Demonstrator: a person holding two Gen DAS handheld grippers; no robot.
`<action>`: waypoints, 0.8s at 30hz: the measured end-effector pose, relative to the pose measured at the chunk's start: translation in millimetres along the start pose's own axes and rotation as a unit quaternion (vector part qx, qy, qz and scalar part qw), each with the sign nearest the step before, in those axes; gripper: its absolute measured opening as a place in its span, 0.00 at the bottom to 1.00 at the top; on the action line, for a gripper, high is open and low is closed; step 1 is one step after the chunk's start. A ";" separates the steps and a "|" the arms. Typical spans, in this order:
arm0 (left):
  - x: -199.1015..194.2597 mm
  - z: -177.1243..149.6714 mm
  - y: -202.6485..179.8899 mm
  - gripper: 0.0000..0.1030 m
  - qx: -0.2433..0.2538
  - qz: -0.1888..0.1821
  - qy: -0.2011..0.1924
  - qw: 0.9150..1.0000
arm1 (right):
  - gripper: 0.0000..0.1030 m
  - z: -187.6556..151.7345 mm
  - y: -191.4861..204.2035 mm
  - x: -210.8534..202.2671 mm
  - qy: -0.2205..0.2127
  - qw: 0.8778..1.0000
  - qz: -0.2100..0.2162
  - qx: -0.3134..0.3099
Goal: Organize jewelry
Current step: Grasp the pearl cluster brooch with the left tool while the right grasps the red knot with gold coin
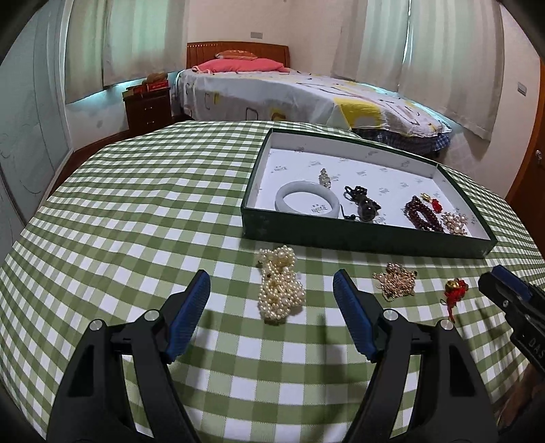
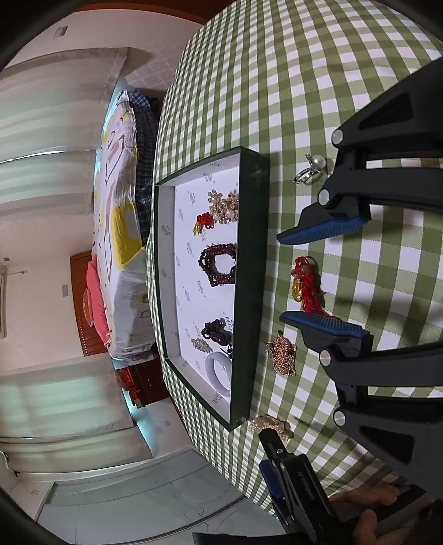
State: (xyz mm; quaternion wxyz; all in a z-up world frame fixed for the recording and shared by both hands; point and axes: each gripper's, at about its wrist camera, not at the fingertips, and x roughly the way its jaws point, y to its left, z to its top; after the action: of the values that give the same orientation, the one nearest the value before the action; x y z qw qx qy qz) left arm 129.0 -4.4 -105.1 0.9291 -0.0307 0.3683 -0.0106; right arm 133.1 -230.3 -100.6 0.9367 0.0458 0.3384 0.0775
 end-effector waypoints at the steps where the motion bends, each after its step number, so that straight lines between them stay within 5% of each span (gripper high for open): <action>1: 3.7 1.9 0.5 0.71 0.000 -0.001 0.004 1.000 | 0.40 -0.4 0.0 -0.2 0.000 1.000 0.000 0.001; 9: 24.3 8.7 3.7 0.65 -0.011 -0.013 0.035 0.999 | 0.40 -2.4 -1.2 3.2 0.007 1.000 -0.001 0.003; 15: 30.8 5.9 6.6 0.25 -0.012 -0.027 0.051 0.998 | 0.40 -4.0 1.9 8.5 0.016 1.000 0.002 0.001; 24: 16.5 2.9 11.3 0.19 -0.009 -0.023 0.033 0.999 | 0.40 -6.5 6.4 15.5 0.034 0.999 0.001 -0.004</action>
State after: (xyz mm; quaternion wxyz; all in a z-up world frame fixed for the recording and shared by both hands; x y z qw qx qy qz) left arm 143.0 6.3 -114.9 0.9156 -0.0471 0.3981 -0.0302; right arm 140.0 -221.0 -114.4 0.9248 0.0398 0.3695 0.0814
